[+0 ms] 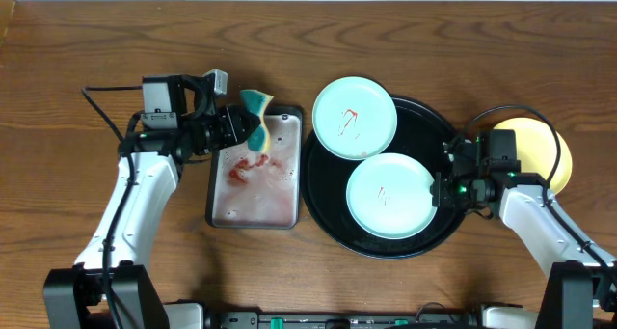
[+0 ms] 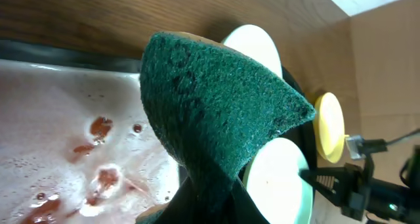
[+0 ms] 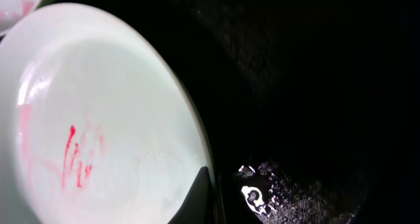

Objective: Clean dirty plates on tray and stack at the side
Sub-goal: 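Lift the sponge with the left gripper toward the green plate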

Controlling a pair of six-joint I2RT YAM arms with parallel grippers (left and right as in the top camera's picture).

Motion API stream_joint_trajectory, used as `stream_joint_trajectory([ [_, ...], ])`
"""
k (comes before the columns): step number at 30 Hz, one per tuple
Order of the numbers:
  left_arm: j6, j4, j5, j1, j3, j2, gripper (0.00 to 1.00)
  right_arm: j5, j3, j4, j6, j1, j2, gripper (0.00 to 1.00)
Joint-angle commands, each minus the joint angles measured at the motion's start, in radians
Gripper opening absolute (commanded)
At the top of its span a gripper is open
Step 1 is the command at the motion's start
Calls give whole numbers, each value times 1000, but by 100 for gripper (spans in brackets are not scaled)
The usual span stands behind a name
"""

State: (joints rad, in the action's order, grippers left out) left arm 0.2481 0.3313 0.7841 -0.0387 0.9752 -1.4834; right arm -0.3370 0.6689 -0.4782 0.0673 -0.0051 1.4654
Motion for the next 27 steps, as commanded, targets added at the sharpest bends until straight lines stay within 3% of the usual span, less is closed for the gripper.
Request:
stream_joint_trajectory([
  [1,-31,-8,66,-6,-3,14,7,-7,-5,5,-1,7,-1,1],
  [27,-31,-12,65,-5,-3,14,7,-7,-5,14,-1,7,-1,1],
])
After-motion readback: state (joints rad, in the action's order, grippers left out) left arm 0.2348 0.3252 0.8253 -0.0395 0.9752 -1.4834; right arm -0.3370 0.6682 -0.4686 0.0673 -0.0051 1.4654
